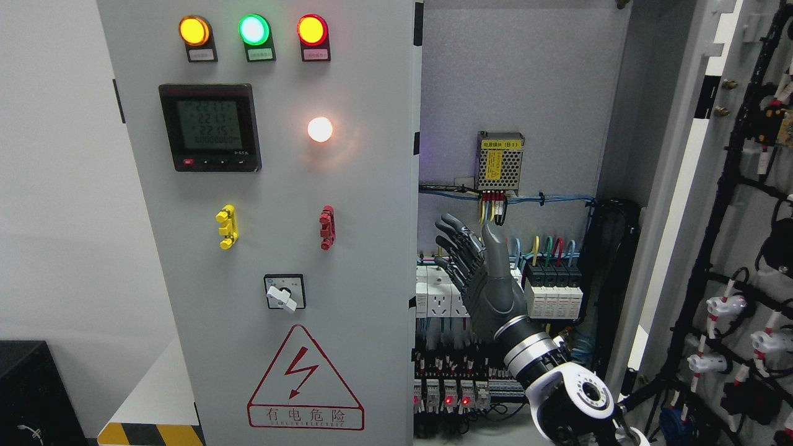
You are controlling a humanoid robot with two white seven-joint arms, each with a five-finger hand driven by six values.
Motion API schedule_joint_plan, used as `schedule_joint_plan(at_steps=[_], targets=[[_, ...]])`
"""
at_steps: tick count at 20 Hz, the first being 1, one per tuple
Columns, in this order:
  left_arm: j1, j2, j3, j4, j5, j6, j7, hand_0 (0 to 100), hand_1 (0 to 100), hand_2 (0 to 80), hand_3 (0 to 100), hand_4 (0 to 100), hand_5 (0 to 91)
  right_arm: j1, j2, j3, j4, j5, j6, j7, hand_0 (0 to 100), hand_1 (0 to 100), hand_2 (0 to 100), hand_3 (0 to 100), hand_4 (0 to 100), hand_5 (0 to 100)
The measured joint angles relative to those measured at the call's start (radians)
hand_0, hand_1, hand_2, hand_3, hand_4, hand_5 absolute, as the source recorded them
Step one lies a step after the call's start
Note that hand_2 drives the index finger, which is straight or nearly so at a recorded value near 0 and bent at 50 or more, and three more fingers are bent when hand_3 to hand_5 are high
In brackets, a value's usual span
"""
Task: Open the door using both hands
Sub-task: 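Reach the right hand to the inner edge of the warning-sign door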
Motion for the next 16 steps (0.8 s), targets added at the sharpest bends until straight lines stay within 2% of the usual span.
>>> schedule_joint_plan(at_steps=[3, 10, 16], targets=[[0.000, -0.001, 0.000, 0.000, 0.000, 0.000, -0.001, 0, 0, 0.0, 0, 0, 0.0, -0.019, 0.000, -0.007, 0.019, -0.011, 0.001, 0.017, 0, 0, 0, 0, 0, 0], [0.000, -0.001, 0.000, 0.000, 0.000, 0.000, -0.001, 0, 0, 0.0, 0, 0, 0.0, -0.051, -0.018, -0.023, 0.057, -0.074, 0.003, 0.095, 0, 0, 0, 0, 0, 0], [0.000, -0.002, 0.000, 0.000, 0.000, 0.000, -0.003, 0, 0, 0.0, 0, 0, 0.0, -0.063, -0.033, -0.031, 0.085, -0.107, 0.004, 0.204, 0, 0, 0, 0, 0, 0]])
